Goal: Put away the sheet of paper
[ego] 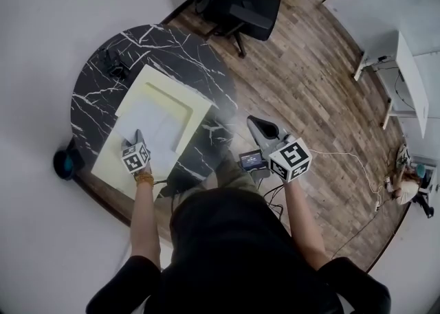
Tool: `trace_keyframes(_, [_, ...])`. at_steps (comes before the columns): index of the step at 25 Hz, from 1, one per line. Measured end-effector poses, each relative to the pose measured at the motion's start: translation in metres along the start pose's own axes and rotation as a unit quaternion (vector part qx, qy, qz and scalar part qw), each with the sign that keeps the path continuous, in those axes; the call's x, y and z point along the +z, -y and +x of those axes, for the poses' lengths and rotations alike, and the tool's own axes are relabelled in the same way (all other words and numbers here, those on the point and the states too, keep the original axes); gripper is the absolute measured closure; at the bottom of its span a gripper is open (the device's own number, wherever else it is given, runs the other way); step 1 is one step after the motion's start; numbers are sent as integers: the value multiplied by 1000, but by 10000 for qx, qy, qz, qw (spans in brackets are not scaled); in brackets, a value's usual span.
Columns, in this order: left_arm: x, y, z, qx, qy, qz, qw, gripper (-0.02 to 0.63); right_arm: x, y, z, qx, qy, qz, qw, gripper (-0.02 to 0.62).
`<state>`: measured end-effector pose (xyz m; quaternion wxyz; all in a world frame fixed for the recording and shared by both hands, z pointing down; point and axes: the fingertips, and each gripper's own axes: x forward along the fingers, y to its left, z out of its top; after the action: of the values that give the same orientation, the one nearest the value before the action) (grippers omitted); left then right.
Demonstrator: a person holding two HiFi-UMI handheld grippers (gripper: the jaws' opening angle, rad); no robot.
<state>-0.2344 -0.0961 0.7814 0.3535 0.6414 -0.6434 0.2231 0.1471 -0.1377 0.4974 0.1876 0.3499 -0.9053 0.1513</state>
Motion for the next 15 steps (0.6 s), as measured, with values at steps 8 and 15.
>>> trace_keyframes(8, [-7,-5,-29,102,152,769,9969,373,-9,-1,-6,-8,17,71,10000,597])
trace_keyframes(15, [-31,-33,-71,755,282,1137,9902,371,-6,-13,2,156,45,20,9999,597])
